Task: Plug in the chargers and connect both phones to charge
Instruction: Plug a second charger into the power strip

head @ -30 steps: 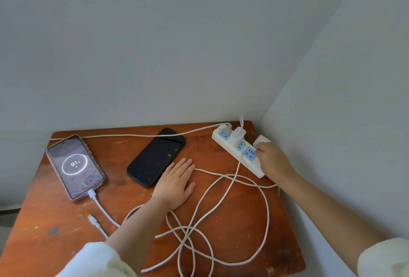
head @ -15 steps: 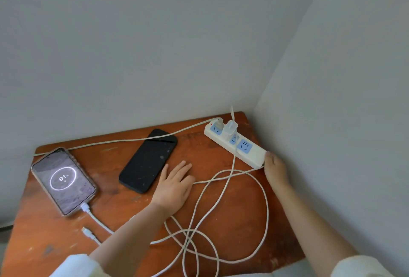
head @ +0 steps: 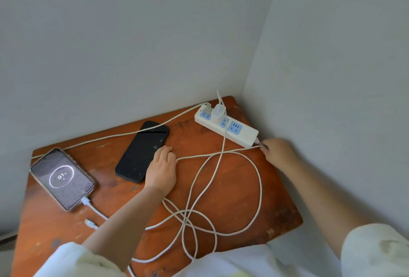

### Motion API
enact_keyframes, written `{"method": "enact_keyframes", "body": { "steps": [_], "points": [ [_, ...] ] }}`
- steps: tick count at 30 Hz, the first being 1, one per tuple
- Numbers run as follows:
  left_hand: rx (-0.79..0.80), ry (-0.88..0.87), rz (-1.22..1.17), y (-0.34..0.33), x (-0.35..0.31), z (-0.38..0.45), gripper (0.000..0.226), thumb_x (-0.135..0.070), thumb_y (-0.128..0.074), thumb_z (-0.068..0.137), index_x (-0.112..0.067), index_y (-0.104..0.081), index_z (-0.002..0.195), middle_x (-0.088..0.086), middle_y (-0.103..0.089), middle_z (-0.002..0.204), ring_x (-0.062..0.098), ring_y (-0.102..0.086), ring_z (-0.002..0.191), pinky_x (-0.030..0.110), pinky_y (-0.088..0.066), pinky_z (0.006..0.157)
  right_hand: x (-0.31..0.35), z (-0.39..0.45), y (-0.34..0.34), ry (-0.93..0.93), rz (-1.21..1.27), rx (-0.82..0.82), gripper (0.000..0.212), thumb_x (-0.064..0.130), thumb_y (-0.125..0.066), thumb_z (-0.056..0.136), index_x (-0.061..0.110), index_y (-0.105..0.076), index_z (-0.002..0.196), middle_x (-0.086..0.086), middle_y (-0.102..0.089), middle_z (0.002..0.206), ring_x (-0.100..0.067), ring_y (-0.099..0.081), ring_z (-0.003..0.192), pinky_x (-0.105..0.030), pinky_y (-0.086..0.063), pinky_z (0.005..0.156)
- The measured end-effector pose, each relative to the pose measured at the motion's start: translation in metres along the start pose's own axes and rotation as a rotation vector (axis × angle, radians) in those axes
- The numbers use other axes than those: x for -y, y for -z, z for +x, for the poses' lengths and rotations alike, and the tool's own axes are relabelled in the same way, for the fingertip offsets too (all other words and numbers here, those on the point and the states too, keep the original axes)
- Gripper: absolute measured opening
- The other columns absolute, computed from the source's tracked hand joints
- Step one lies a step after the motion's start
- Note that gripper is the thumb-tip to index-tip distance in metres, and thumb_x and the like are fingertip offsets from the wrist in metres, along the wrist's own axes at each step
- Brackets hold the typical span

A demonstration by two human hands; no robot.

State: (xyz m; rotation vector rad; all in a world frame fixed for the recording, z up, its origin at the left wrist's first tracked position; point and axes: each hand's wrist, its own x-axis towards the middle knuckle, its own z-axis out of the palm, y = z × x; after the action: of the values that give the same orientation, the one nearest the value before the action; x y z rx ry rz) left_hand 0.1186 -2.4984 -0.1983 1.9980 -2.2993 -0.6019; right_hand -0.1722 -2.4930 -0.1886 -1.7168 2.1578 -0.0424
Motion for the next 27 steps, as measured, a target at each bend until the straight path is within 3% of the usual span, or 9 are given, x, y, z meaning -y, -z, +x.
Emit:
{"method": "enact_keyframes", "body": {
  "steps": [2,6,9,11,15,18,20,24,27],
  "points": [
    [0.003,-0.005,0.022,0.001,-0.003,0.0,0.035,-0.017,-0.033,0.1,-0.008,-0.042,0.133,0.007,-0.032,0.149,0.02,-0.022,0.141,0.031,-0.028,0.113,0.003,-0.002,0.004,0.022,-0.077,-0.116,0.026,0.014,-0.042,0.096,0.0,-0.064,0.095,-0.021,-0.068,0.096,-0.036,-0.061,0.085,-0.034,-0.045,0.067],
    [-0.036,-0.007,0.002,0.006,-0.014,0.001,0.036,-0.017,-0.036,0.099,-0.009,-0.041,0.134,0.006,-0.035,0.148,0.019,-0.027,0.139,0.031,-0.027,0.113,0.028,-0.004,0.036,0.19,0.077,-0.533,0.014,-0.011,-0.05,0.084,-0.012,-0.063,0.087,-0.032,-0.066,0.088,-0.044,-0.064,0.075,-0.04,-0.052,0.063],
    [-0.062,-0.004,-0.015,0.014,-0.02,0.002,0.036,-0.017,-0.036,0.099,-0.01,-0.042,0.134,0.005,-0.037,0.147,0.019,-0.028,0.138,0.031,-0.029,0.112,0.051,-0.012,0.056,0.408,0.114,-0.779,0.017,-0.001,-0.053,0.075,-0.011,-0.066,0.076,-0.028,-0.069,0.074,-0.037,-0.068,0.061,-0.036,-0.056,0.05],
    [-0.077,0.007,-0.034,0.021,-0.018,0.002,0.035,-0.018,-0.037,0.099,-0.01,-0.044,0.133,0.005,-0.038,0.146,0.02,-0.029,0.138,0.032,-0.03,0.112,0.061,-0.023,0.055,0.563,0.047,-0.779,0.026,0.011,-0.05,0.076,-0.008,-0.067,0.073,-0.023,-0.07,0.07,-0.03,-0.07,0.059,-0.024,-0.053,0.043],
    [-0.018,-0.161,-0.068,0.034,-0.015,-0.012,0.046,-0.023,-0.048,0.094,-0.016,-0.036,0.138,0.002,-0.032,0.15,0.018,-0.027,0.14,0.031,-0.027,0.113,0.073,-0.046,0.041,0.778,-0.003,-0.765,0.04,0.018,-0.04,0.094,-0.005,-0.066,0.076,-0.019,-0.072,0.073,-0.028,-0.071,0.066,-0.025,-0.057,0.05],
    [0.006,-0.255,-0.137,0.04,-0.025,-0.029,0.055,-0.031,-0.054,0.091,-0.018,-0.033,0.14,0.002,-0.035,0.149,0.018,-0.031,0.138,0.029,-0.03,0.111,0.089,-0.06,0.045,0.829,-0.007,-0.799,0.009,0.003,-0.068,0.072,-0.006,-0.068,0.075,-0.021,-0.072,0.071,-0.03,-0.072,0.065,-0.032,-0.059,0.052],
    [-0.03,-0.311,-0.185,0.043,-0.03,-0.037,0.039,-0.026,-0.05,0.093,-0.012,-0.048,0.13,0.006,-0.051,0.136,0.021,-0.044,0.129,0.024,-0.036,0.101,0.097,-0.068,0.044,0.85,-0.023,-0.738,0.018,0.0,-0.079,0.06,-0.005,-0.069,0.074,-0.02,-0.072,0.069,-0.03,-0.072,0.063,-0.034,-0.059,0.049],
    [-0.131,-0.234,-0.231,0.053,-0.011,-0.047,0.031,-0.023,-0.041,0.097,-0.002,-0.063,0.106,0.011,-0.064,0.105,0.025,-0.058,0.102,0.025,-0.041,0.081,0.102,-0.077,0.032,0.861,-0.035,-0.603,0.017,0.004,-0.082,0.063,0.0,-0.068,0.073,-0.014,-0.071,0.064,-0.025,-0.07,0.059,-0.029,-0.059,0.047],
    [-0.146,-0.296,0.023,0.058,0.025,-0.055,0.04,-0.032,-0.036,0.097,-0.004,-0.064,0.103,0.013,-0.068,0.102,0.03,-0.062,0.099,0.035,-0.049,0.077,0.107,-0.082,0.004,0.875,-0.063,-0.458,0.01,-0.001,-0.078,0.066,0.002,-0.069,0.068,-0.012,-0.066,0.057,-0.024,-0.062,0.048,-0.027,-0.054,0.04]
  ]
}}
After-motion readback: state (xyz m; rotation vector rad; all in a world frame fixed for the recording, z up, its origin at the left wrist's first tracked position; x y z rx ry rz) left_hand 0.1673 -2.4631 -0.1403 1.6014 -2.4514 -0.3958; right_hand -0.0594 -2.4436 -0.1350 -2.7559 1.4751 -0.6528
